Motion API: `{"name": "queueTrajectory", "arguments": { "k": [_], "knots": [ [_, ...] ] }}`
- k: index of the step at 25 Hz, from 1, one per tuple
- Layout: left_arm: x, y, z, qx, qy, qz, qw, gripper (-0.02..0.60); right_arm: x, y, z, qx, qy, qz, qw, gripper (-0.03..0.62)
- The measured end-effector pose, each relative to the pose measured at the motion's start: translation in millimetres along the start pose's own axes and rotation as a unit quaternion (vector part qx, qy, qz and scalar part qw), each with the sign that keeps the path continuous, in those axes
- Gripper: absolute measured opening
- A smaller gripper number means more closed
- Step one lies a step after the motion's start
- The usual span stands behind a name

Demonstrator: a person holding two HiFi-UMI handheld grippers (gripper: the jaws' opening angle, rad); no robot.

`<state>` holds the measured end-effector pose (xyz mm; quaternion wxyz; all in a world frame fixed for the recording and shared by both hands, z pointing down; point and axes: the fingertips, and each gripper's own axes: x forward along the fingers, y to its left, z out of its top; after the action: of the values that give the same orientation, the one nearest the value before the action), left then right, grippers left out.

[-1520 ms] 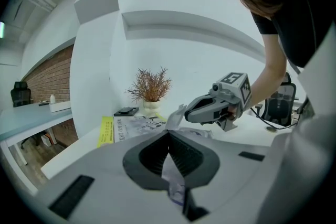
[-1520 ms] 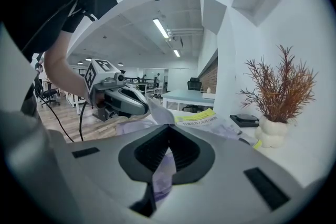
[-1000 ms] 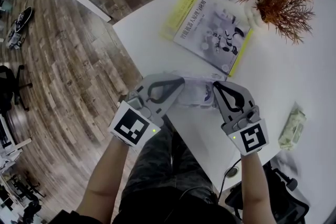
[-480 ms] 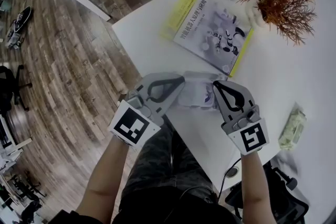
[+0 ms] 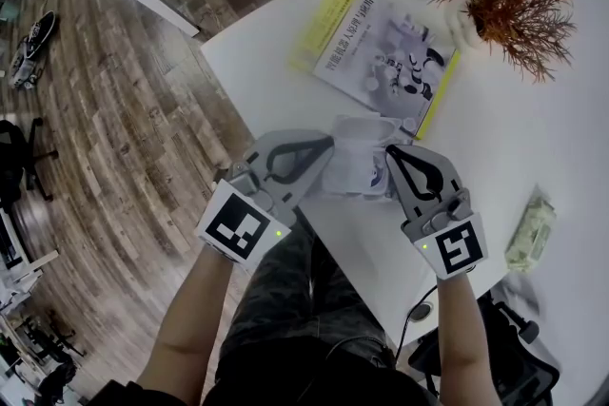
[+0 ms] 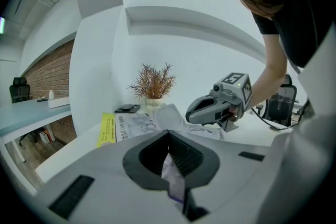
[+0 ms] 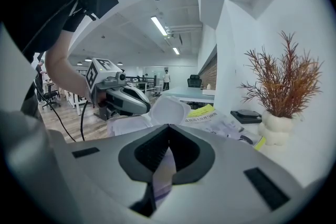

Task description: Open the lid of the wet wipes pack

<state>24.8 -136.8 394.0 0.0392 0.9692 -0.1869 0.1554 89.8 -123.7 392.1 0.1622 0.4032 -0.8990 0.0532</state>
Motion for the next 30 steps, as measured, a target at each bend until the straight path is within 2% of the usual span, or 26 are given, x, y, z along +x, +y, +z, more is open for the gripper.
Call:
{"name": "queueTrajectory", "arguments": {
  "k": [30],
  "knots": [
    [5,5,-5,-0.008,0.002,-0.013,0.9999,0.014,10,-8,-5,0.002,0.016,-0.005,1.0,0.02]
  ]
}}
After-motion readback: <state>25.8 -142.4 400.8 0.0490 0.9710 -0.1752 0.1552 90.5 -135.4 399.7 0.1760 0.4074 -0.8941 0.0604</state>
